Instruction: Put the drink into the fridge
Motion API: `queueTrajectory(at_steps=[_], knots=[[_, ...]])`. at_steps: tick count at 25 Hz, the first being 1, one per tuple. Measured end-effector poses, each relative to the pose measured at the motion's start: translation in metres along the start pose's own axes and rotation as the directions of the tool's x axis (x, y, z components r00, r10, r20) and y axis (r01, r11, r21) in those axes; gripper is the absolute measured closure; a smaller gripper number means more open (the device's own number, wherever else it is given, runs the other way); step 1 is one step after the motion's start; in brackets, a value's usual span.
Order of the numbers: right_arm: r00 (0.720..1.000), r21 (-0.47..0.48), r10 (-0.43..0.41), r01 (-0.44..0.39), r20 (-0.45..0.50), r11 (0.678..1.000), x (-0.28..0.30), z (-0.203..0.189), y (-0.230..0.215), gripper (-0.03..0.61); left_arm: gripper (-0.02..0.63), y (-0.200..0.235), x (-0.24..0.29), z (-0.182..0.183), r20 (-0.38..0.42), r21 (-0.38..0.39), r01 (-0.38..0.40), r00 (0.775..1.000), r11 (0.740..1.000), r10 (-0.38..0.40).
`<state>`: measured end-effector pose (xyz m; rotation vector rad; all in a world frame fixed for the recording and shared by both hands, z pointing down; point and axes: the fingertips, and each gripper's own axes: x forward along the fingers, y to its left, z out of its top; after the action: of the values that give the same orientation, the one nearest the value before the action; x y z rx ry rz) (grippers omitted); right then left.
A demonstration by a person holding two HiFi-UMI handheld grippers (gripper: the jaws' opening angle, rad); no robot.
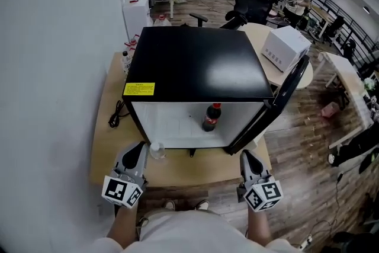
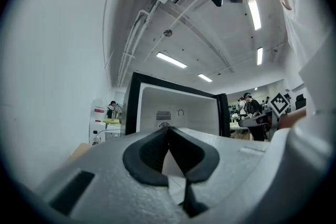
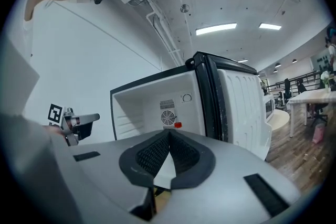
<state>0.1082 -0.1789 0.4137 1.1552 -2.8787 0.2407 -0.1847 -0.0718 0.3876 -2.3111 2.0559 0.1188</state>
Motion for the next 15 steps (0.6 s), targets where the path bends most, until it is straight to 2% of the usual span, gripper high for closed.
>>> queueTrajectory(at_steps=[6,15], knots=[[0.999,-0.006,-0.051,0.051,0.001,0.999,-0.011,0.004,-0.013,0.577,0.598,-0.002,-0.016,0.002,0.009,-0.009,-0.019,1.0,1.0,0.019],[1.0,-0.031,-0.007,0.007,0.003,0.999,0.003,0.013,0.002,0.577,0.598,-0.002,-0.025,0.006,0.014,-0.021,-0.039,0.999,0.999,0.039]])
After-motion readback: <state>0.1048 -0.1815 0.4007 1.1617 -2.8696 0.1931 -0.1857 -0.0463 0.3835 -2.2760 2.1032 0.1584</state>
